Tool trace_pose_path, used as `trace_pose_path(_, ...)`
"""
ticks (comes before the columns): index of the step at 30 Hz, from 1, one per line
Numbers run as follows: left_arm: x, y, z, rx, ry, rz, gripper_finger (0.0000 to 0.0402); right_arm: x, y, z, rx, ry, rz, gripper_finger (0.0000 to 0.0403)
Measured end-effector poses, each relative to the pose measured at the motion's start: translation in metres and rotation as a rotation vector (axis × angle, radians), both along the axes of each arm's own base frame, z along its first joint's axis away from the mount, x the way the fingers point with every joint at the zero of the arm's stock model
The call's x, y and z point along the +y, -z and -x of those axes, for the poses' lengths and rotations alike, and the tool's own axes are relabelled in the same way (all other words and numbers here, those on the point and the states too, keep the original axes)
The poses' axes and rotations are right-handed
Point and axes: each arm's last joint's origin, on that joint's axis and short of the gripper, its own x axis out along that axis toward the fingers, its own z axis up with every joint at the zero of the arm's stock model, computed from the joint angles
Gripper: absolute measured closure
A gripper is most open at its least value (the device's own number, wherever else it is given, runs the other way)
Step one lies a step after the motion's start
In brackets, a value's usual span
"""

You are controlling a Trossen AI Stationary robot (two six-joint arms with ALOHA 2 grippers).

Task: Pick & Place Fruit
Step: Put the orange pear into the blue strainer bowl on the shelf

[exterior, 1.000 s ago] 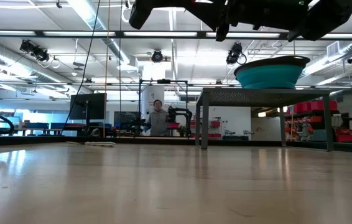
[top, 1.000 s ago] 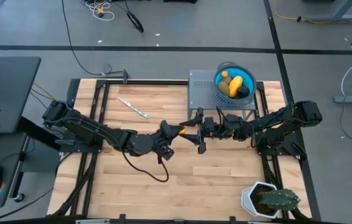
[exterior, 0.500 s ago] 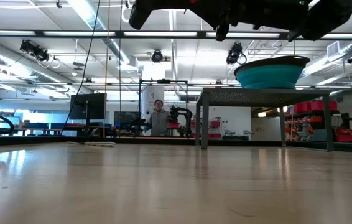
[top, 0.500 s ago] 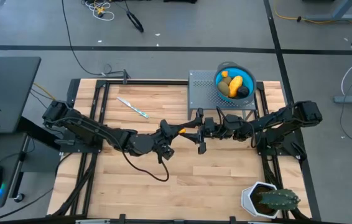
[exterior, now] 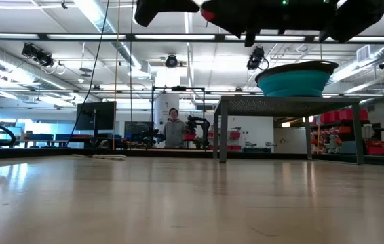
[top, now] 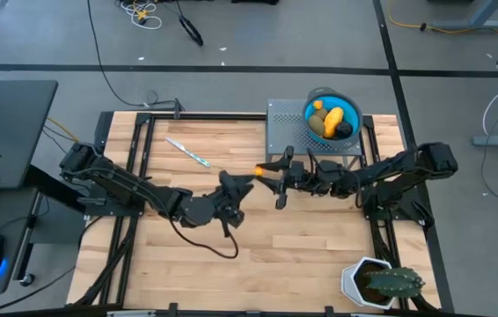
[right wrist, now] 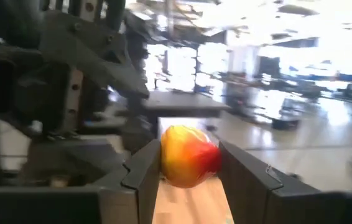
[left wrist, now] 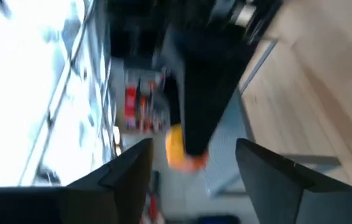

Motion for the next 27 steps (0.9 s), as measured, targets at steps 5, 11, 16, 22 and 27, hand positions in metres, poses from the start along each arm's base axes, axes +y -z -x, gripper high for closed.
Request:
trace_pose_path(5,0.003,0.01,0.006,-0.141,-0.148,0.244,0.0142,-0.007,-0.01,0.013,0.074,0.223,0.019,0.0246)
trace_pose_path(11,0.016,0.046,0.012,-0.084,-0.125,0.632,0.0148,-0.022,-0.029,0.04,0.172,0.484,0.051,0.0238)
trace_pose_path(16,0.027,0.083,0.024,-0.038,-0.167,0.773,0.0161,-0.046,-0.045,0.074,0.237,0.586,0.012,0.0232)
trace_pose_path(22,0.031,0.103,0.037,-0.121,-0.093,0.877,0.018,-0.068,-0.059,0.116,0.278,0.712,-0.013,0.0231)
trace_pose_path(27,0.04,0.102,0.061,-0.242,-0.003,0.955,0.0195,-0.086,-0.059,0.14,0.334,0.828,-0.039,0.0231)
